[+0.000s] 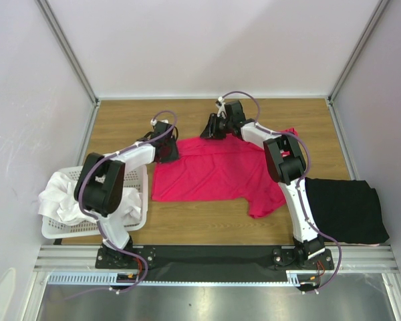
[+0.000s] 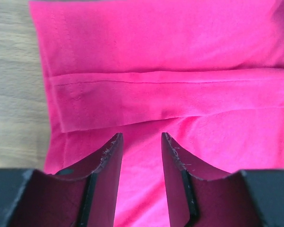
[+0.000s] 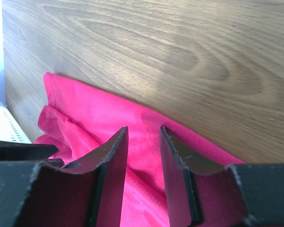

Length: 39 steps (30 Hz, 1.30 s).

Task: Fold and stack the t-shirts
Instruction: Fold the tshirt

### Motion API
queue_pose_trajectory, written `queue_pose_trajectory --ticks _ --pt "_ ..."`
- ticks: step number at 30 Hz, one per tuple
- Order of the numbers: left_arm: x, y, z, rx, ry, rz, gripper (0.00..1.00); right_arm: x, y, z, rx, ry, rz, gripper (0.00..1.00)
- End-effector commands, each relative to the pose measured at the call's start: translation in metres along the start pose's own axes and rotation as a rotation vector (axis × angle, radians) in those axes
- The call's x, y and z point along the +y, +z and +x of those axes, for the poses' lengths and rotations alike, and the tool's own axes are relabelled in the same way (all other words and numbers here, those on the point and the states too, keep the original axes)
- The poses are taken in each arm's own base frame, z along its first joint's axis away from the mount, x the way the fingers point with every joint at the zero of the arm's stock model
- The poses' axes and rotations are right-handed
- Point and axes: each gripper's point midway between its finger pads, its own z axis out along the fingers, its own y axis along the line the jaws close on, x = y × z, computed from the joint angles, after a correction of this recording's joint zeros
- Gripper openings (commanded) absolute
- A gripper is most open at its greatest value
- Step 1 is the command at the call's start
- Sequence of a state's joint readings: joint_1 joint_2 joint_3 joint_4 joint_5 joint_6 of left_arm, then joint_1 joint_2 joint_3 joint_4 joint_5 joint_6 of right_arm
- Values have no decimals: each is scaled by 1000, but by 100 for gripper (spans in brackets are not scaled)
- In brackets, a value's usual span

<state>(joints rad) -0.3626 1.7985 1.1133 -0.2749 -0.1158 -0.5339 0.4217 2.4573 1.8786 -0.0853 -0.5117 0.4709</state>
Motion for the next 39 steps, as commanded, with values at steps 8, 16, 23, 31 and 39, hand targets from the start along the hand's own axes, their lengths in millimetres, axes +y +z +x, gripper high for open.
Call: queue_pose_trajectory --ticks 8,16,23,31,39 --pt "-13 -8 -57 -143 -3 -17 45 -23 -3 15 36 16 106 39" --pt "2 22 -93 -151 -84 -87 45 -24 -6 15 35 14 110 39" --pt "17 34 -81 -84 -165 -134 45 -22 -6 12 28 9 110 38" --pt "24 55 -75 -45 -221 -143 44 -23 -6 14 32 14 109 38" --pt "32 73 -98 -63 -262 -149 45 -27 -8 12 32 19 111 38"
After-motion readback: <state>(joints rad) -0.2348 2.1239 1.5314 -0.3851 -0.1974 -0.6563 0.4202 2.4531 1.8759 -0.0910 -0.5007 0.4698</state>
